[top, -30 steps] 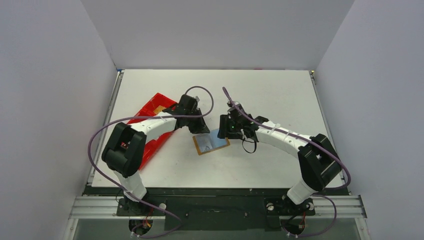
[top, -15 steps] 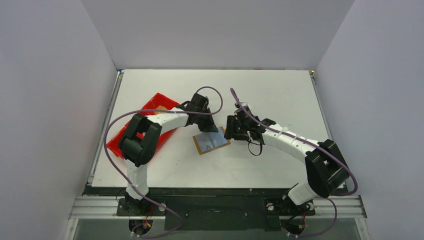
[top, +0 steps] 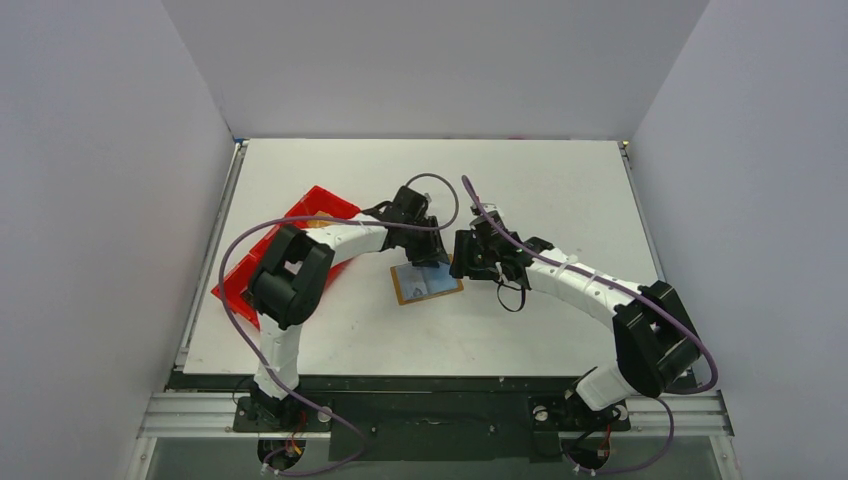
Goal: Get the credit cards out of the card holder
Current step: Remove the credit card from the card holder.
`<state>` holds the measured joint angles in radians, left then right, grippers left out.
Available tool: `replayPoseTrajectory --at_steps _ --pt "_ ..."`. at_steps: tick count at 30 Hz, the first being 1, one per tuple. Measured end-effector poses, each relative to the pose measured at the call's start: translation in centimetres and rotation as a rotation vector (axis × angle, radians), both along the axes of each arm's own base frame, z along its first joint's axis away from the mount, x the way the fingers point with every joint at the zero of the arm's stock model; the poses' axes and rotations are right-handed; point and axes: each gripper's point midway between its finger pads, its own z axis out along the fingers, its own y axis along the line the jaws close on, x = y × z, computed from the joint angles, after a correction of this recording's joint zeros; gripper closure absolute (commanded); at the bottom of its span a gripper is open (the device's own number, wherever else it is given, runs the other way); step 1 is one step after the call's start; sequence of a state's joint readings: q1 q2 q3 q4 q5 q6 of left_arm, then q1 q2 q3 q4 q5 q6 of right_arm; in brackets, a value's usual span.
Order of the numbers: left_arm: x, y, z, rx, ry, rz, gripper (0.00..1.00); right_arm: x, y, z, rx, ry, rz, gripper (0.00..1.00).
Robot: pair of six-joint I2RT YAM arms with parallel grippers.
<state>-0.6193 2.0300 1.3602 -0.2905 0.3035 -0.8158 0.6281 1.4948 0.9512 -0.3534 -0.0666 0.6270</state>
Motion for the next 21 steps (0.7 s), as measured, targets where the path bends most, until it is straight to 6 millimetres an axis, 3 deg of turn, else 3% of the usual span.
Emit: replayPoseTrajectory --at_steps 6,12,17,21 --pt "0.3 0.0 1.4 -0.004 -0.037 -0.022 0.54 0.0 0.0 0.0 -0.005 -0.001 0.006 0.49" --pt "1.2 1.0 5.1 -0.027 -0.110 -0.006 0.52 -0.4 -0.2 -0.2 -0.025 0.004 0.013 0.49" --pt "2.6 3.1 7.8 -0.041 -0.172 0.044 0.51 -0.7 0.7 0.6 -0.047 -0.016 0.036 0.49" --pt "2.8 6.2 8.0 -0.013 -0.178 0.109 0.51 -0.5 2.9 2.0 -0.053 -0.055 0.084 0.49"
